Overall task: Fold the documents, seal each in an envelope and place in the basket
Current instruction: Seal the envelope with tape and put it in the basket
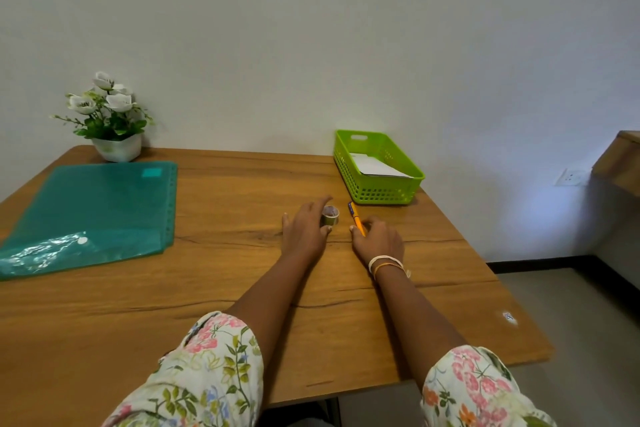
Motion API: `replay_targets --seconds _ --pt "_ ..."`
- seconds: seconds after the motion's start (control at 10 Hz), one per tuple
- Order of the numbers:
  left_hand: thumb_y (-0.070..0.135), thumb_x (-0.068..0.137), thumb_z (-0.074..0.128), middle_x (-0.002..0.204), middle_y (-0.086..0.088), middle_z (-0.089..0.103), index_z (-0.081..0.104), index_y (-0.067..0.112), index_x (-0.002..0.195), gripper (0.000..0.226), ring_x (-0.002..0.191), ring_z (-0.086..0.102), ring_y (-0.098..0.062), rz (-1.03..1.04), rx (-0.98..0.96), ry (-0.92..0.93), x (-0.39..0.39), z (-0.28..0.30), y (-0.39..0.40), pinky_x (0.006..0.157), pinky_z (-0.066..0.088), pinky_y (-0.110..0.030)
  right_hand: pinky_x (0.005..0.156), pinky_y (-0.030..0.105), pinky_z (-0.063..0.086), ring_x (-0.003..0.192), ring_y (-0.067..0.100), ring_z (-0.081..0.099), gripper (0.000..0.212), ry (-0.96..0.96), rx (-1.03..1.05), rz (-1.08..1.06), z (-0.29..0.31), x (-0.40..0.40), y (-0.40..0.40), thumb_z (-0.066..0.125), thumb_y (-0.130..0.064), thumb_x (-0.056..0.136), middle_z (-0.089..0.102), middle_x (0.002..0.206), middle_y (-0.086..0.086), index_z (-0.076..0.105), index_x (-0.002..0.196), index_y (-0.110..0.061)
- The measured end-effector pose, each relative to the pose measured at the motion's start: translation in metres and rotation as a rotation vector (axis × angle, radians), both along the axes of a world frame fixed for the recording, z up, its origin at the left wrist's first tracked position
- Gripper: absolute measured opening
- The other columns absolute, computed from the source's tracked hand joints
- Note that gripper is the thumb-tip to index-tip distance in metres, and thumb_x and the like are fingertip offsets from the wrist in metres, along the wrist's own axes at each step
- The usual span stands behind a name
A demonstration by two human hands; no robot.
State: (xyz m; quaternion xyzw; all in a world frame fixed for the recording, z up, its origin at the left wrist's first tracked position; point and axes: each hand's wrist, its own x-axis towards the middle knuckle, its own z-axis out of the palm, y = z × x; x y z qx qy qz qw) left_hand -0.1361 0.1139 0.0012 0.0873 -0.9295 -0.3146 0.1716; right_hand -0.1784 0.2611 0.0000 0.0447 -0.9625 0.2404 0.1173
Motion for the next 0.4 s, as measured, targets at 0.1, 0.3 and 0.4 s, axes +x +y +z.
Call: replay_targets --seconds 0.1,0.3,0.4 --pt "0.027 0.092 0.060 0.138 -0.005 0.045 0.025 0.038 0.146 0.065 0.126 0.045 -0.023 0.009 -0.069 0.009 0.009 0.002 -0.005 0.113 0.026 -0.046 0.086 0.036 0.046 0.110 0.030 0.057 0.047 -0.016 -0.056 -0.007 0.000 0.002 -0.001 0.061 -0.049 0.083 0.063 0.116 0.010 0.062 0.115 -0.014" --pt "0.038 0.100 0.037 0.156 -0.006 0.029 0.037 0.018 0.145 0.049 0.142 0.029 -0.019 -0.020 -0.254 -0.153 0.039 -0.009 -0.021 0.117 0.018 -0.041 0.093 0.041 0.043 0.114 0.031 0.049 0.061 -0.020 -0.012 -0.082 -0.004 0.030 0.003 0.062 -0.056 0.078 0.051 0.117 0.011 0.056 0.116 -0.009" --pt "0.041 0.100 0.031 0.159 -0.003 0.024 0.036 0.023 0.146 0.049 0.146 0.019 -0.018 -0.047 -0.293 -0.160 0.059 -0.007 -0.023 0.119 0.012 -0.043 0.092 0.042 0.044 0.114 0.030 0.046 0.060 0.014 0.001 -0.138 -0.003 0.047 0.003 0.061 -0.055 0.077 0.049 0.119 0.010 0.053 0.115 -0.008"
